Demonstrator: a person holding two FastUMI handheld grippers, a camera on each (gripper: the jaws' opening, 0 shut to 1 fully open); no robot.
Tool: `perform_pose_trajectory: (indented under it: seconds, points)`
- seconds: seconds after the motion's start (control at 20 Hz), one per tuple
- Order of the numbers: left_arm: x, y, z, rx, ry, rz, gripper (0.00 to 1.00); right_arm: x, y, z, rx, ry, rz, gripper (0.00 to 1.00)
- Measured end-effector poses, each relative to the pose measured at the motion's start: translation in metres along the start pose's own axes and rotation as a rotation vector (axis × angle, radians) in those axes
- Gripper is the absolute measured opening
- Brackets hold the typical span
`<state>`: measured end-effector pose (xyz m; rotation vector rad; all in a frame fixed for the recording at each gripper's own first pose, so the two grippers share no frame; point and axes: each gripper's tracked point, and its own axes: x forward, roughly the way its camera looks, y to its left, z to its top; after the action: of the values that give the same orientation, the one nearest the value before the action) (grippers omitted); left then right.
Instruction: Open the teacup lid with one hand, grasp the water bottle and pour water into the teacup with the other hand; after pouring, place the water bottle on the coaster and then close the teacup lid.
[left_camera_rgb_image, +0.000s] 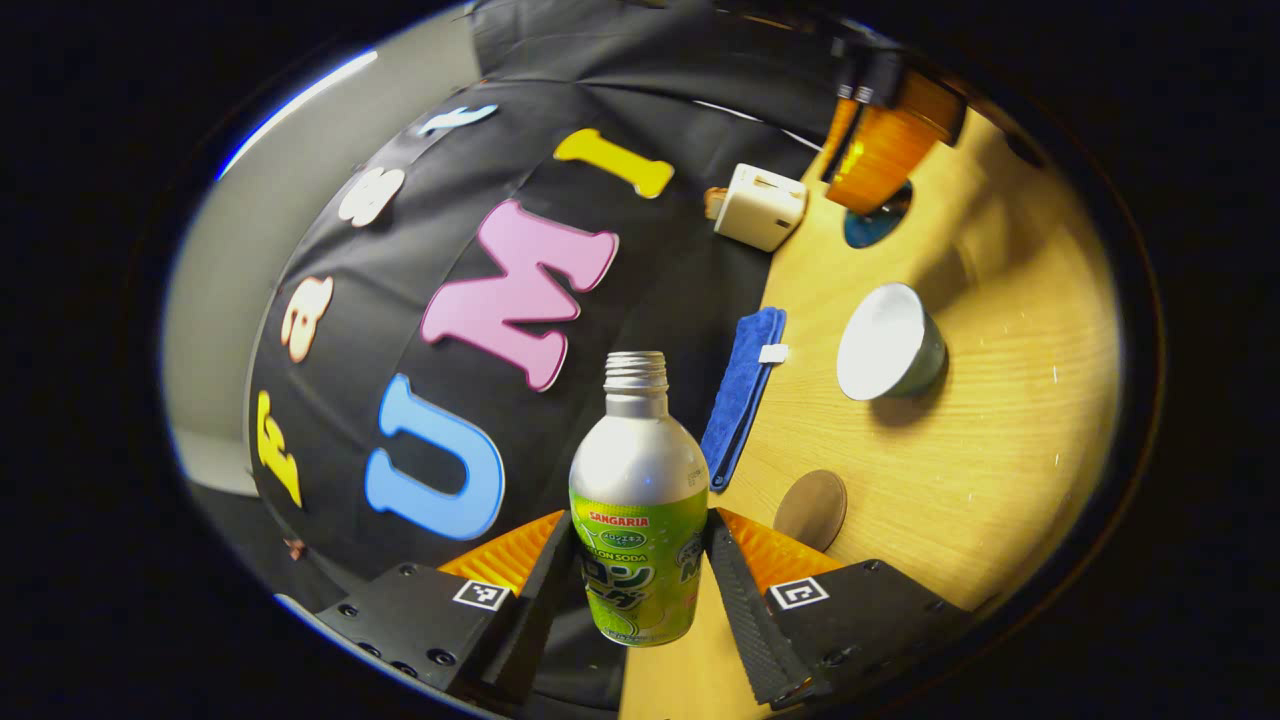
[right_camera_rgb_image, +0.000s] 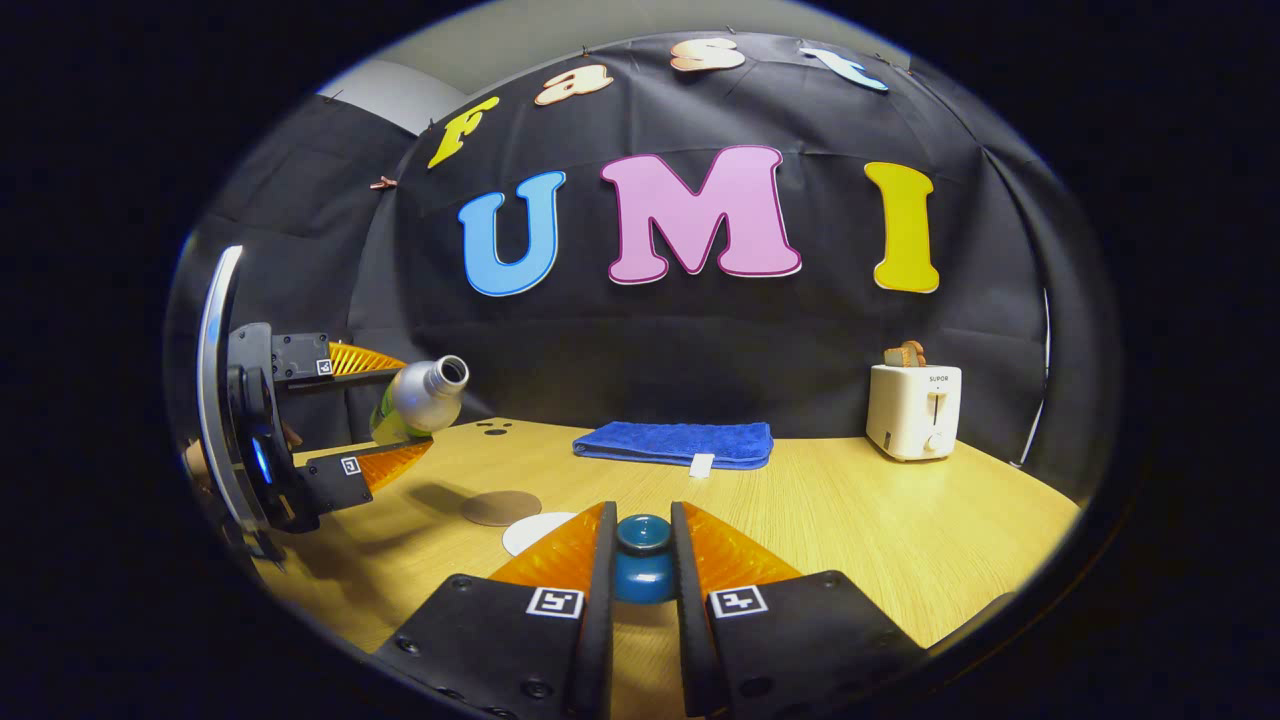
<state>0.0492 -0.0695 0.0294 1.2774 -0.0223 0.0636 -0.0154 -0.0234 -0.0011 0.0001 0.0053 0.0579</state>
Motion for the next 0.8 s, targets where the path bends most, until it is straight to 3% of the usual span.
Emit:
perform_pose_trajectory:
  seconds: [0.8]
  points:
    - [0.019,-0.035,0.007,0.37,-0.015,-0.121,0.79,-0.003,-0.02,0.0,0.0,-0.003,-0.034,0.31]
